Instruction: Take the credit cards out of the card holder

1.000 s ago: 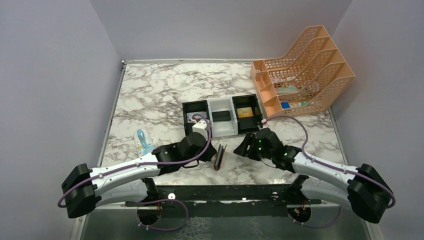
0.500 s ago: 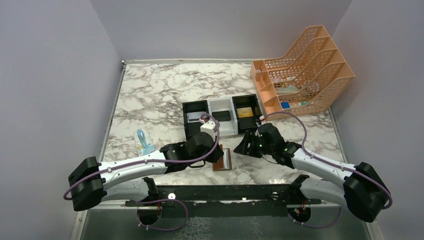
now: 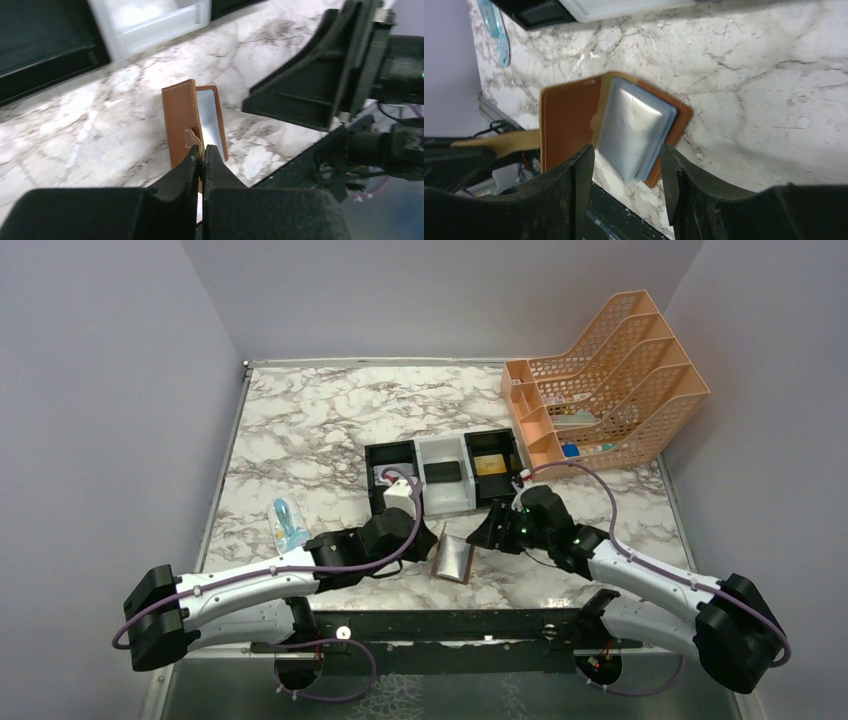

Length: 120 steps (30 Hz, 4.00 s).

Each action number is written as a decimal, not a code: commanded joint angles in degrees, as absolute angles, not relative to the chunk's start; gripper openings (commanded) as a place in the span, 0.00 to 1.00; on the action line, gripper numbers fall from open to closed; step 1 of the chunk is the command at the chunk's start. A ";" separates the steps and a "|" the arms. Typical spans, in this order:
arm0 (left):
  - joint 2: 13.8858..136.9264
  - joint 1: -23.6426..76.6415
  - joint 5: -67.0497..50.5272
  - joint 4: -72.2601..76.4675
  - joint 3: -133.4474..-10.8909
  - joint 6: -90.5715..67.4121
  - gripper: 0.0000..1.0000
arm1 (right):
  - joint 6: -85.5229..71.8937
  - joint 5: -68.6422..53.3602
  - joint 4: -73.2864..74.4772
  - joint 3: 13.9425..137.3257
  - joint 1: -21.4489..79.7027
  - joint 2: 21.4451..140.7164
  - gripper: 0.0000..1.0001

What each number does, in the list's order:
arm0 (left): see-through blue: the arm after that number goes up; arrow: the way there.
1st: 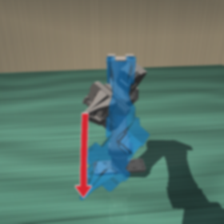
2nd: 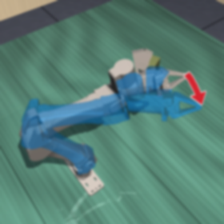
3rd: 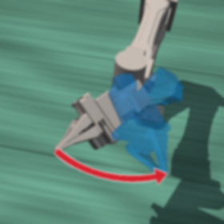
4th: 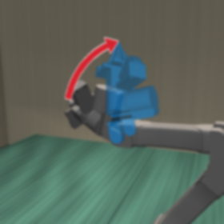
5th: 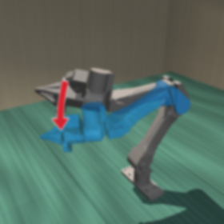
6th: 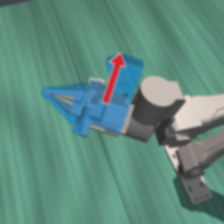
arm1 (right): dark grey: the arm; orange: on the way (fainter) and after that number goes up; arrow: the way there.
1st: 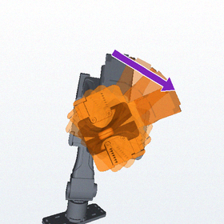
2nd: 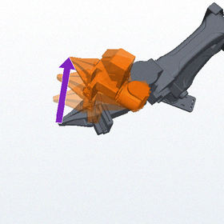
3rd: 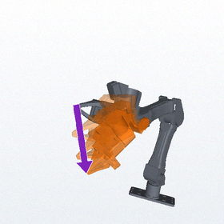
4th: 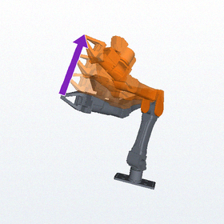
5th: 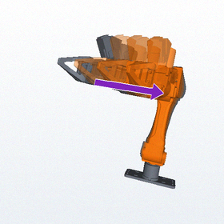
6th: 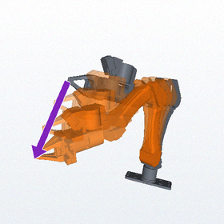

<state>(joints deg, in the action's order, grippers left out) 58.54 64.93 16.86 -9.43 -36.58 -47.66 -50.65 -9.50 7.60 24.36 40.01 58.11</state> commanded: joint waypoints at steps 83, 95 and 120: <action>62.85 61.11 17.59 1.56 -20.75 -52.81 0.72 | -58.60 -29.86 -25.32 25.26 43.15 89.56 0.39; 72.49 60.73 18.92 3.75 -24.66 -53.87 0.67 | -57.72 -23.99 -18.25 24.83 43.07 83.85 0.38; 74.93 60.73 14.15 4.75 -26.68 -48.23 0.34 | -47.39 -3.36 14.46 29.82 40.03 69.58 0.46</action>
<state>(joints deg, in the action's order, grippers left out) 74.30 60.86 15.81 5.06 -25.41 -49.95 -48.10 -5.04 13.19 29.61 40.14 69.06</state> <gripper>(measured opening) 0.349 0.459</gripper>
